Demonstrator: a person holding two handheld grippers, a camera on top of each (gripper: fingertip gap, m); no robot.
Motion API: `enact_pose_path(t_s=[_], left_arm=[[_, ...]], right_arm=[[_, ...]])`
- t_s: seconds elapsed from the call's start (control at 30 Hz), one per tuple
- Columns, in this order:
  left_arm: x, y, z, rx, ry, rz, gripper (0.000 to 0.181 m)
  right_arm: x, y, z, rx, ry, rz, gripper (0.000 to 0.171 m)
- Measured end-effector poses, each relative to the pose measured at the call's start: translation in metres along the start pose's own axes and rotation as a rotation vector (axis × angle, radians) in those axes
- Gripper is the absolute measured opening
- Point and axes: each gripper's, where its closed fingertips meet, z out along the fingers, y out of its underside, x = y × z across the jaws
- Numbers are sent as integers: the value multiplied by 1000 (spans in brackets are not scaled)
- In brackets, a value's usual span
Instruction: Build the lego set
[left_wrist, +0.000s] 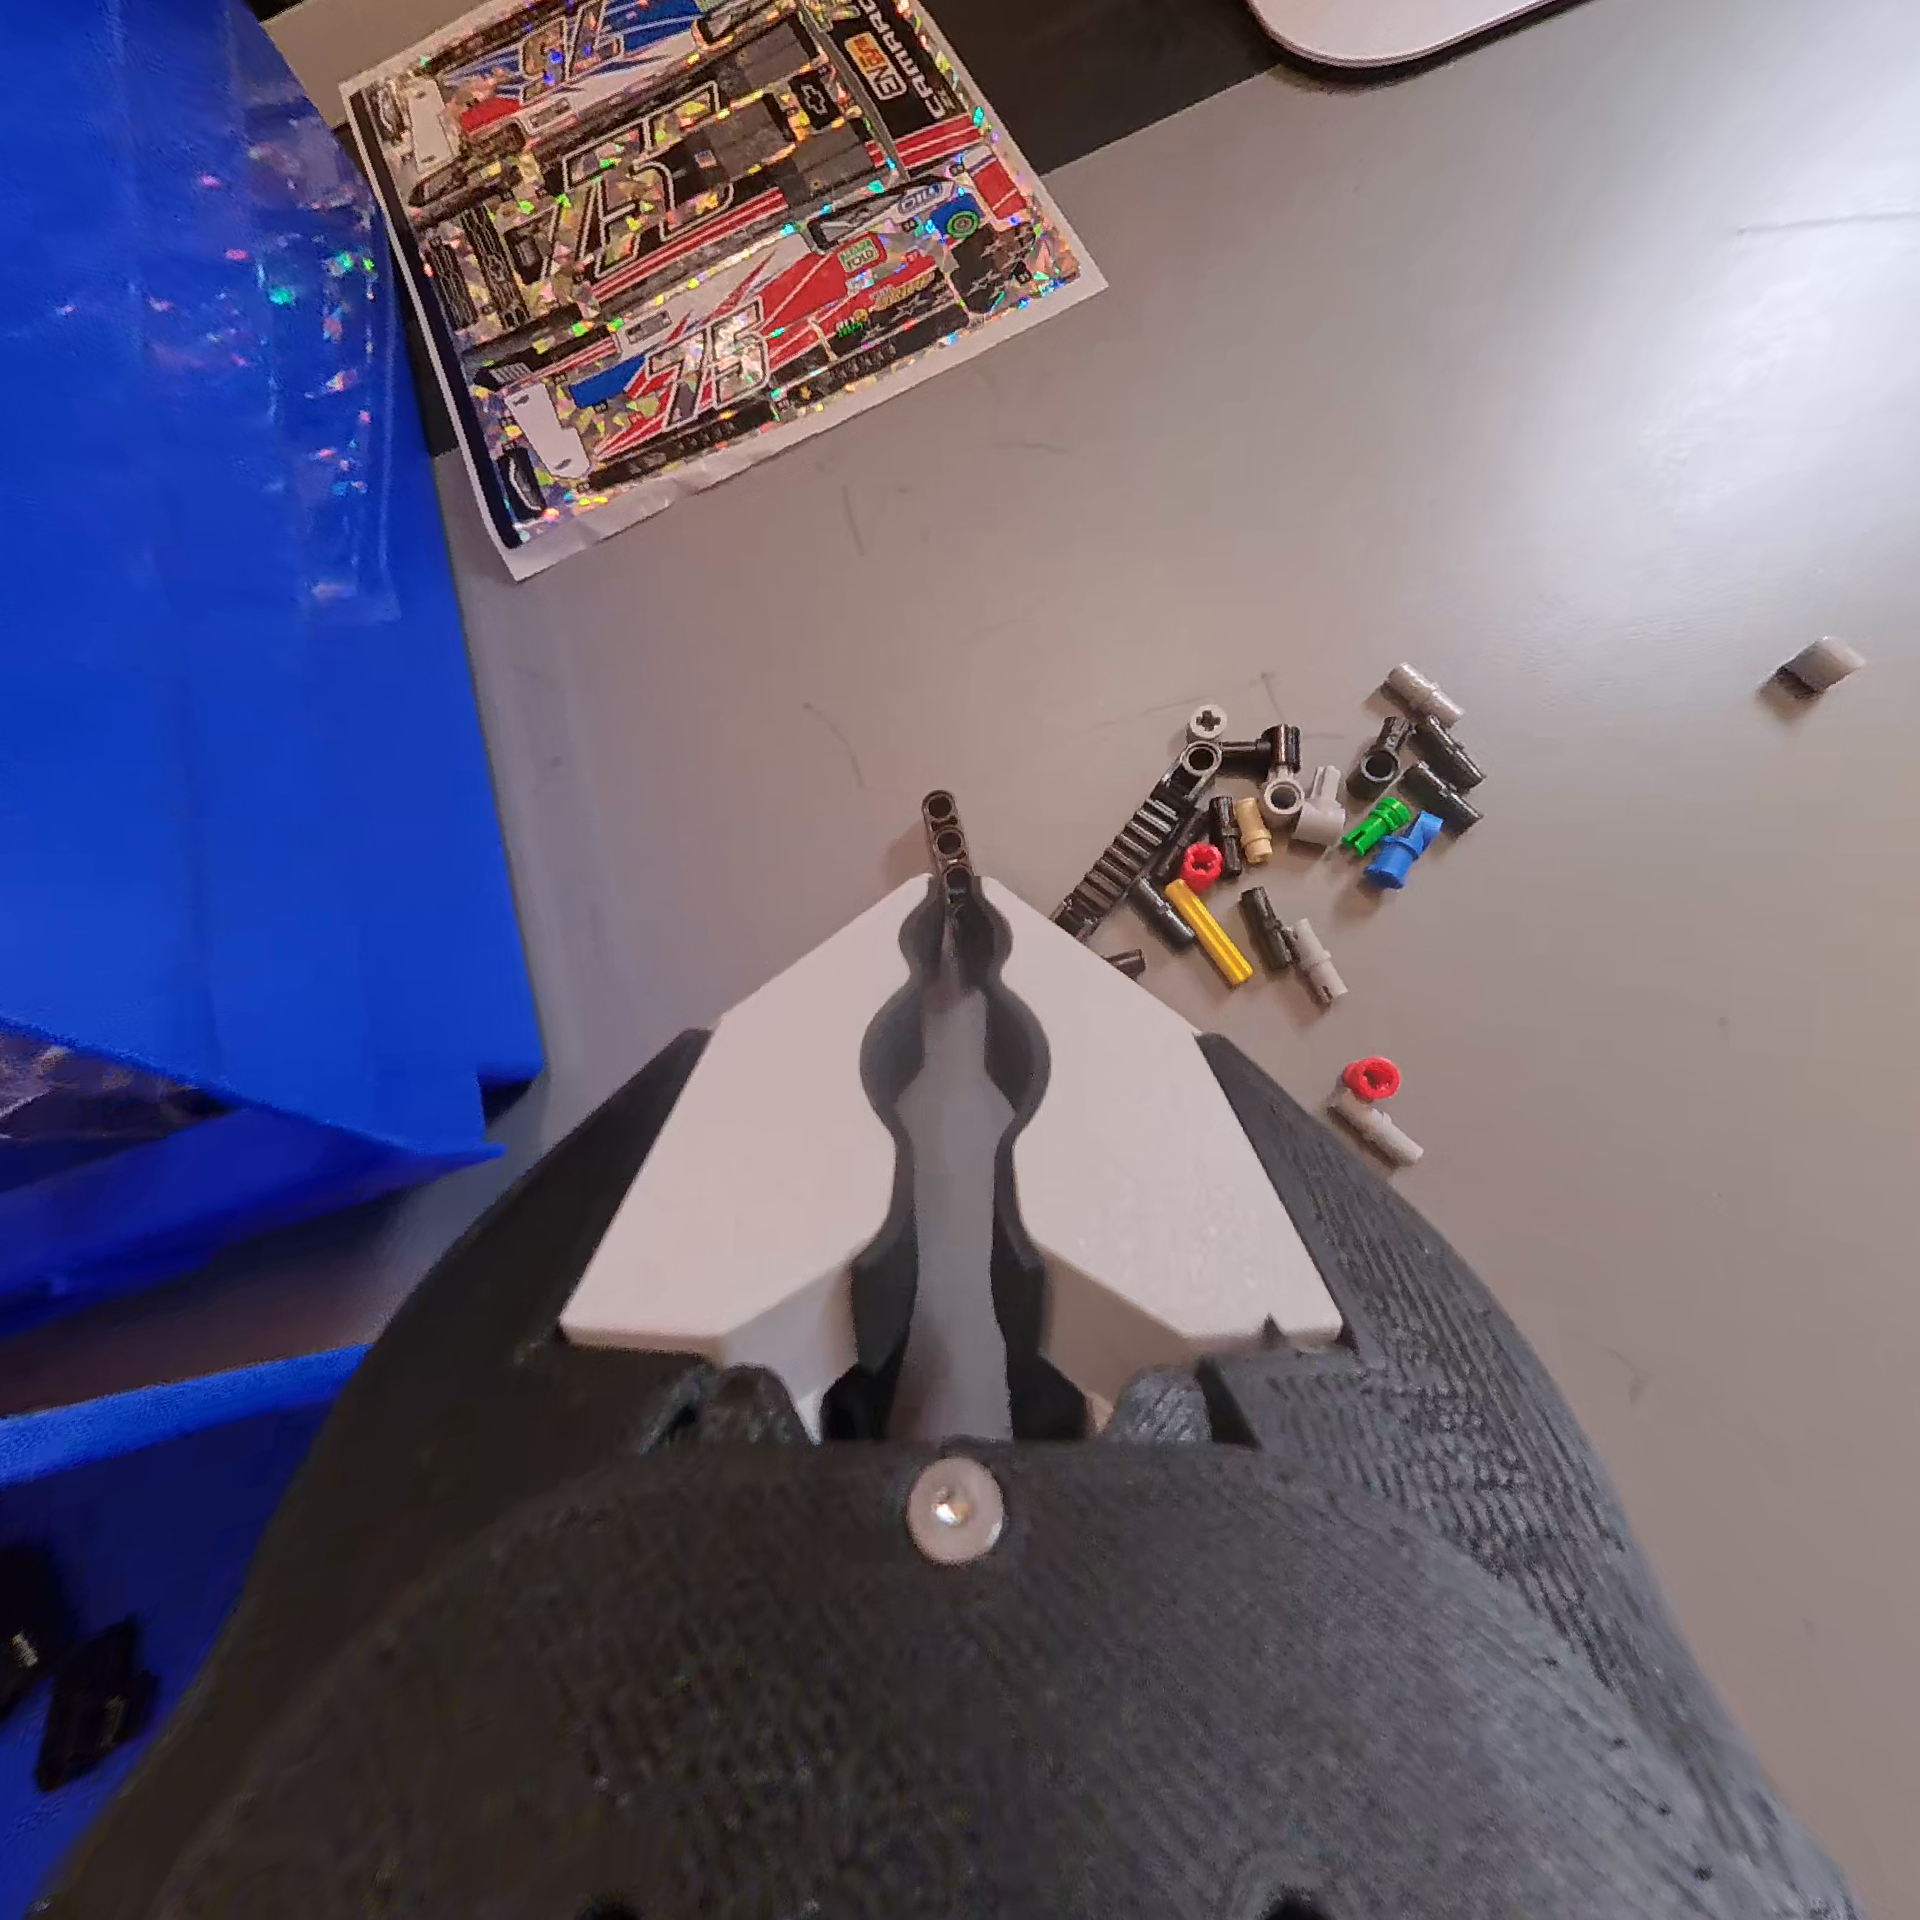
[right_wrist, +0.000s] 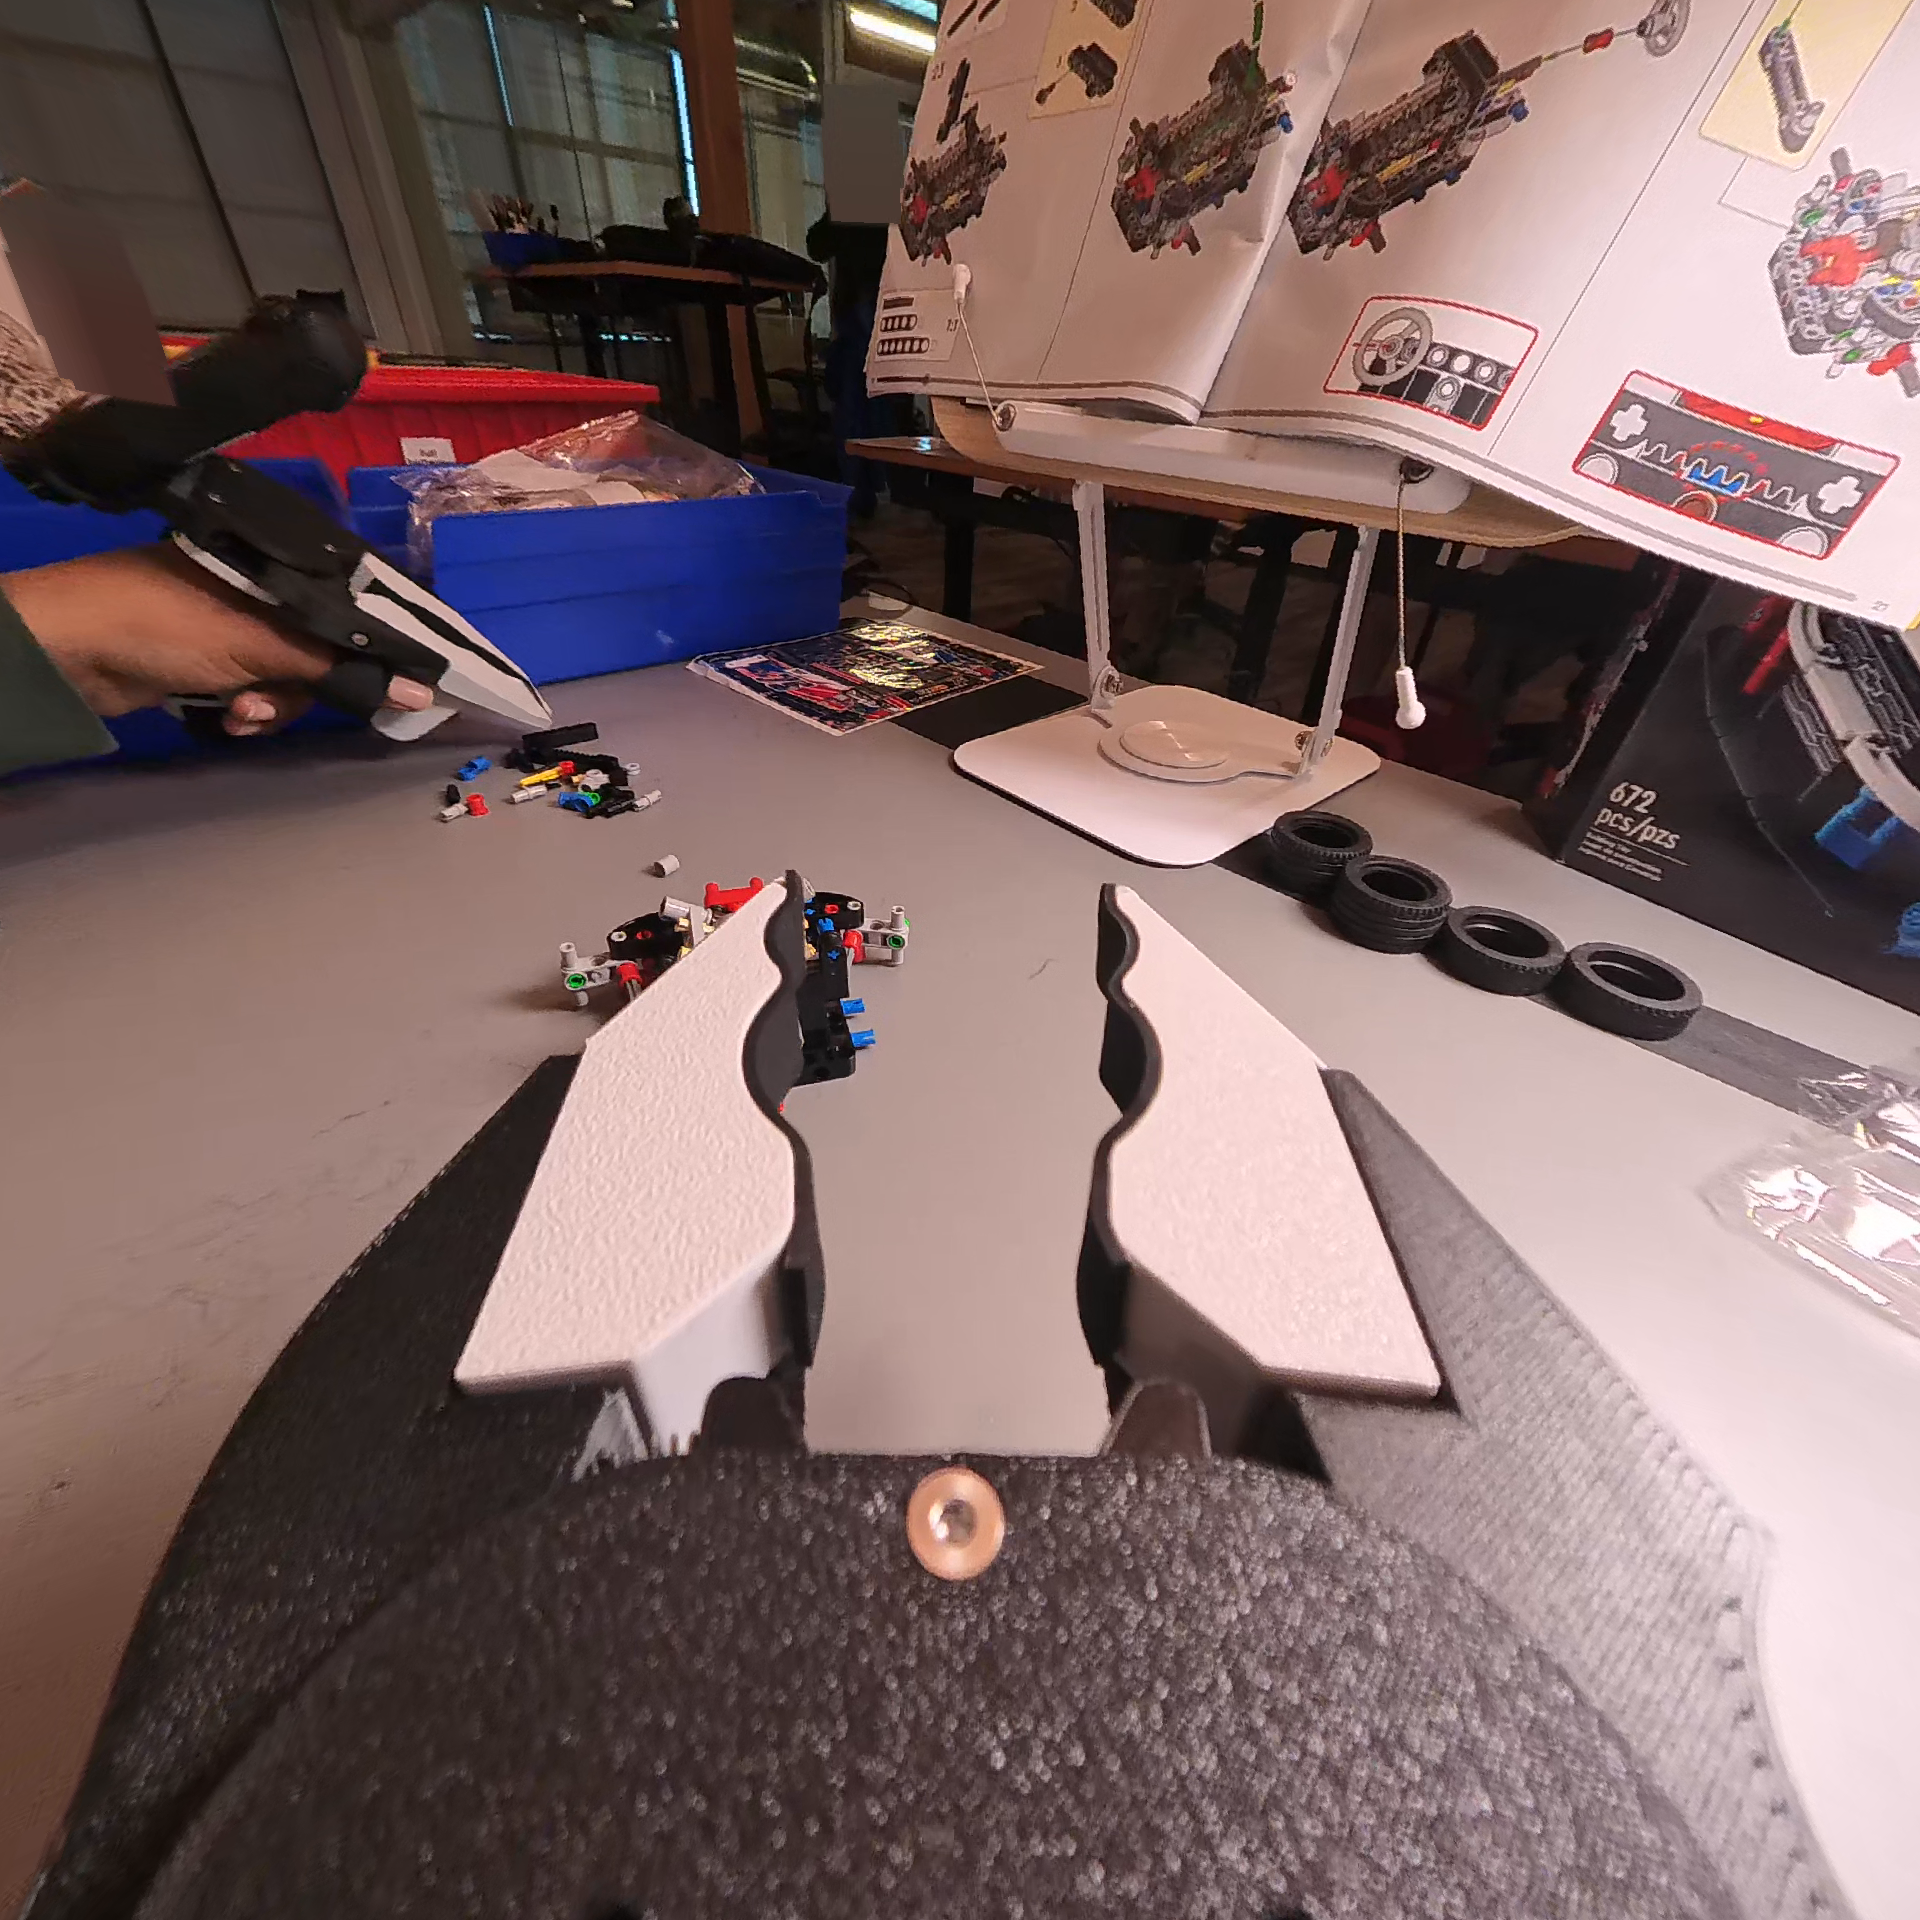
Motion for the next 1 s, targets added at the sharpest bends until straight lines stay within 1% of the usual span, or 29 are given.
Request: enact_pose_path(t_s=[0.13, 0.3, 0.5, 0.57, 0.67, 0.8, 0.9, 1.0], left_arm=[[0, 0, -8, 9, 2, 9, 8], [-11, 4, -13, -32, -82, 150, 18], [-1, 4, -2, -90, 14, 57, 21], [2, 6, 3, -106, 24, 35, 18], [1, 8, 8, -118, 7, 25, 7], [0, 7, 9, -105, -6, 36, 6], [-4, 0, 7, -56, -58, 74, 6], [2, -23, -8, 52, -107, 166, 6]], right_arm=[[0, 1, 0, -3, 1, 1, 55], [1, 1, 0, -2, 2, 3, 54], [1, 0, -1, 1, 3, 3, 54], [1, 0, -1, 1, 0, 5, 54], [0, -1, -1, 0, -3, 2, 54], [-1, -2, -1, 6, -7, 0, 53], [-1, -2, -1, 4, -6, -1, 53], [0, -2, -1, 5, 4, -9, 53]])
